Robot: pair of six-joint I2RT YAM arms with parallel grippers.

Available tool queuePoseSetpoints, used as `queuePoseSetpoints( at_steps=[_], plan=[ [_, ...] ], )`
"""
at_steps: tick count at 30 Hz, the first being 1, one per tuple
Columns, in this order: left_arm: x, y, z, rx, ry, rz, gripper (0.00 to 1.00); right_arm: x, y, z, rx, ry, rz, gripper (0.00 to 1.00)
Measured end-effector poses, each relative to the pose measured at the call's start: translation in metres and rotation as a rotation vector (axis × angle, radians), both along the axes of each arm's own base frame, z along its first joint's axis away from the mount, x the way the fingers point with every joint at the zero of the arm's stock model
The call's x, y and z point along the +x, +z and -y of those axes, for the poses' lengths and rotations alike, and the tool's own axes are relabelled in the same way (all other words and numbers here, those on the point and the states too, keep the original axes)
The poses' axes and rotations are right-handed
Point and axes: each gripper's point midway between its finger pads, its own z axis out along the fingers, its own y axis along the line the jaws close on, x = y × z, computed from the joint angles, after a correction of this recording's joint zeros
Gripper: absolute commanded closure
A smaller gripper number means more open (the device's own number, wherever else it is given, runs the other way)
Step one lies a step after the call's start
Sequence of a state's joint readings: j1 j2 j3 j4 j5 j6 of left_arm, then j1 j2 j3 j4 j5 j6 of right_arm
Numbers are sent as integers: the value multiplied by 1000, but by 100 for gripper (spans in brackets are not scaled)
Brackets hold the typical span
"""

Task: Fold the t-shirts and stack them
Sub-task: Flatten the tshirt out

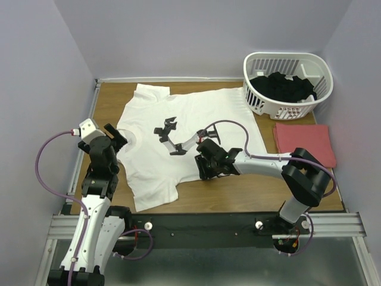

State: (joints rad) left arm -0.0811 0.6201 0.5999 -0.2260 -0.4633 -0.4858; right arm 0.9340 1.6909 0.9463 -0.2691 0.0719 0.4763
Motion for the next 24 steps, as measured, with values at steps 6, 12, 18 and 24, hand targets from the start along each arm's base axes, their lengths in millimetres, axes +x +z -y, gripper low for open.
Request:
queuePoseSetpoints(
  at_steps=[6,12,18,24],
  plan=[
    [1,-2,0,0,0,-6,16,-13,7,13,-50,6,-55,48],
    [1,-3,0,1,0,-11,16,14,74,-79,175,134,-6,63],
    [1,-3,0,1,1,-11,16,30,97,-188,384,308,21,69],
    [1,-3,0,1,1,-11,17,9,42,-245,416,447,-75,70]
  ],
)
